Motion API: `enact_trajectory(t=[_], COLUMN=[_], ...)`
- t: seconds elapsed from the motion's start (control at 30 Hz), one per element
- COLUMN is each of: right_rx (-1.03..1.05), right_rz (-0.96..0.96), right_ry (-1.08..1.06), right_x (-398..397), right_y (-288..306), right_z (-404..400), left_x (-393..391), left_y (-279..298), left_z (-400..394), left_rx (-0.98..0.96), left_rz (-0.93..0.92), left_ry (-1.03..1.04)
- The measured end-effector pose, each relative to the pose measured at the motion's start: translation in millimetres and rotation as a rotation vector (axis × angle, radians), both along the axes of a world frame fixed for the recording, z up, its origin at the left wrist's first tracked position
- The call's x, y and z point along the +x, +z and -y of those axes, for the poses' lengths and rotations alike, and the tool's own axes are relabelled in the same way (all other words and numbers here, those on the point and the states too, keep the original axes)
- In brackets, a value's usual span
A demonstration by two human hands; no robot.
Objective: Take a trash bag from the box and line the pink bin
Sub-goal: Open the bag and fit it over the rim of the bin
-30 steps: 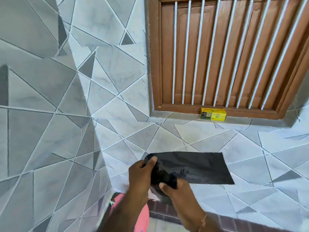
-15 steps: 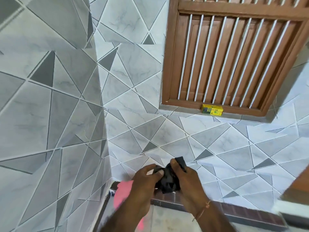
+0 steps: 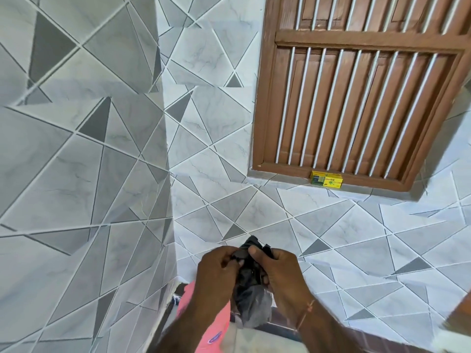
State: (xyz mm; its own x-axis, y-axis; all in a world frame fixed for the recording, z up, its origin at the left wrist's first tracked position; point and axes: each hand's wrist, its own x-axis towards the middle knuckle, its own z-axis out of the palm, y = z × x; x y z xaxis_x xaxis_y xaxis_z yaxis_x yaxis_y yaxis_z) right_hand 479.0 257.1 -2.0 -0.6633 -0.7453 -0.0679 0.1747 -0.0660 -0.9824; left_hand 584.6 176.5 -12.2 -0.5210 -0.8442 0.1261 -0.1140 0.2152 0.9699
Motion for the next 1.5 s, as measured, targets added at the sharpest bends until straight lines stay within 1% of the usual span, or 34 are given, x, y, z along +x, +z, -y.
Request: enact_trajectory(t=[0.07,0.13,0.2,0.27,0.3,0.33,0.37,0.4,0.43,0.47,0.5,0.53,0.57,0.63,0.67,0.77,0.83,0.9,0.97,1.07,1.1,1.13,1.17,1.23,1.27,1.33,1.4,1.5], right_rx=[0.026,0.102,0.231,0.453,0.597,0.695,0.708,0.625,0.480,0.345,0.254,0.220,0.225,0.250,0.230,0.103,0.052,0.053,0.076,0.145,0.152,0.141,0.116,0.090,0.091,0.128,0.193,0.289], right_rz=[-0.023,-0.116,-0.224,-0.415,-0.581,-0.787,-0.985,-1.135,-1.203,-1.133,-0.963,-0.810,-0.729,-0.696,-0.634,-0.366,-0.263,-0.241,-0.278,-0.367,-0.357,-0.304,-0.229,-0.151,-0.169,-0.268,-0.341,-0.347], right_ry=[-0.033,-0.086,-0.118,-0.103,-0.068,-0.076,-0.135,-0.220,-0.260,-0.234,-0.137,-0.012,0.073,0.069,0.061,0.069,0.075,0.025,-0.059,-0.137,-0.153,-0.159,-0.160,-0.187,-0.223,-0.318,-0.403,-0.395], right_x=[-7,-14,-23,-31,-34,-34,-35,-35,-33,-28,-21,-15,-11,-10,-10,-12,-14,-22,-33,-46,-49,-50,-51,-55,-58,-68,-77,-87], right_y=[-4,-8,-20,-35,-44,-50,-55,-55,-50,-35,-19,-6,0,-4,-7,-10,-8,-9,-9,-12,-13,-15,-15,-16,-18,-24,-32,-48], right_z=[-5,-12,-20,-26,-29,-31,-32,-31,-29,-27,-23,-17,-12,-2,1,0,-1,0,0,-2,-2,-2,-1,-1,-3,-7,-13,-22], left_x=[-1,1,2,1,0,-3,-5,-8,-11,-14,-16,-19,-21,-25,-25,-25,-23,-19,-14,-10,-10,-10,-10,-13,-14,-13,-10,-8], left_y=[2,4,7,9,10,11,11,12,12,12,12,12,11,12,12,11,10,12,14,14,13,11,9,8,10,14,17,20], left_z=[3,11,18,22,21,20,19,17,16,16,14,13,13,13,13,20,26,31,35,40,42,44,46,48,48,51,54,54], left_rx=[0.208,0.410,0.611,0.735,0.737,0.702,0.639,0.564,0.493,0.439,0.402,0.378,0.368,0.384,0.393,0.387,0.382,0.327,0.166,-0.124,-0.177,-0.198,-0.181,-0.026,0.067,0.217,0.290,0.384], left_rz=[-0.098,-0.211,-0.355,-0.458,-0.465,-0.433,-0.384,-0.340,-0.307,-0.284,-0.265,-0.250,-0.247,-0.273,-0.288,-0.296,-0.301,-0.274,-0.174,0.045,0.089,0.112,0.095,-0.027,-0.093,-0.229,-0.341,-0.453], left_ry=[0.109,0.233,0.320,0.324,0.301,0.271,0.242,0.216,0.185,0.148,0.109,0.071,0.040,0.001,-0.008,0.005,0.012,-0.013,-0.030,-0.041,-0.031,-0.011,0.012,0.082,0.124,0.217,0.309,0.408])
